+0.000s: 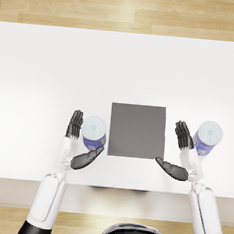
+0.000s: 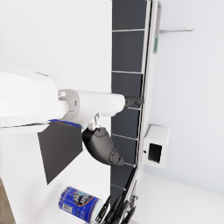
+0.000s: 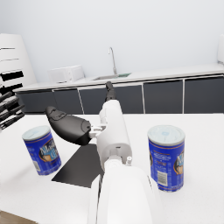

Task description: Pick up the blue can on the left and place it in the middle, then pick up the blue can on the right and place it on top of the can in the middle

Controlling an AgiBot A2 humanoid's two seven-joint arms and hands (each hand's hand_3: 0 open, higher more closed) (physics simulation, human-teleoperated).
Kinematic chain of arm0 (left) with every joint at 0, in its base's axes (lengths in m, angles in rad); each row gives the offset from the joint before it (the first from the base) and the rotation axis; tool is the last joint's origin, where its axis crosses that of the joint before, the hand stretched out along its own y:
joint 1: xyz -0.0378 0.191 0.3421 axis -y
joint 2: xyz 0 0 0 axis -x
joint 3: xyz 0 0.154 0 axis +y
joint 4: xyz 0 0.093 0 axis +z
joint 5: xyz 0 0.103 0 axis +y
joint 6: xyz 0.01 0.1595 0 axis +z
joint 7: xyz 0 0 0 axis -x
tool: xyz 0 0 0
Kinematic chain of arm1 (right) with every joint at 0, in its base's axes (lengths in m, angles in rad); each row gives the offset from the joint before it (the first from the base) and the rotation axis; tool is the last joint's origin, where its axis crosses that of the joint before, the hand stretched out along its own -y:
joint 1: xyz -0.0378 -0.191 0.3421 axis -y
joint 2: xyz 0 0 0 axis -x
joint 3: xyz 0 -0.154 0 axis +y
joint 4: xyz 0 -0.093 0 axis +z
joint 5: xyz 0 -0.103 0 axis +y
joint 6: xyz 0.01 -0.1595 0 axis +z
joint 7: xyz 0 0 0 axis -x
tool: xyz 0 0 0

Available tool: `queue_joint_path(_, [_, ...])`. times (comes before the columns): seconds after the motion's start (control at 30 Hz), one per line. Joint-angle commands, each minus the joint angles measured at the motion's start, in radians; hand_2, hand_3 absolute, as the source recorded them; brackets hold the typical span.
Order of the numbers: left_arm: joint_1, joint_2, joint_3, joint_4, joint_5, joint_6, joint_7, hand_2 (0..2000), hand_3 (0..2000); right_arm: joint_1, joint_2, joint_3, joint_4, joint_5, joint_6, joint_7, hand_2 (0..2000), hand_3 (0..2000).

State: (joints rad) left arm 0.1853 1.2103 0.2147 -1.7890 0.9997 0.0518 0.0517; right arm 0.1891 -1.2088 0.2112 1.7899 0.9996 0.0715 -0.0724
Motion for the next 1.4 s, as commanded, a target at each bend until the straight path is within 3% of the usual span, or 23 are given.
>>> queue_joint_path(0.03, [-0.009, -0.001, -0.028, -0.021, 0.000, -0.015, -0.015, 0, 0, 0.020, -0.014, -0.026, 0.007, 0.000, -0.020, 0.020, 0, 0])
queue_joint_path(0.13, [-0.005, 0.010, -0.087, 0.006, 0.000, -0.038, -0.038, 0, 0, 0.034, -0.027, -0.104, 0.008, 0.044, -0.053, 0.053, 0, 0])
queue_joint_path(0.33, [-0.003, 0.027, -0.070, 0.035, 0.266, -0.050, -0.050, 0, 0, 0.036, -0.038, -0.227, 0.012, 0.299, -0.069, 0.070, 0, 0])
queue_joint_path(0.53, [-0.018, 0.036, -0.035, 0.130, 0.365, -0.052, -0.051, 0, 0, 0.017, -0.047, -0.312, -0.047, 0.369, -0.071, 0.072, 0, 0])
queue_joint_path(1.4, [0.071, 0.134, 0.013, 0.468, 0.380, -0.052, -0.052, 0, 0, 0.095, -0.098, -0.279, -0.540, 0.380, -0.072, 0.072, 0, 0])
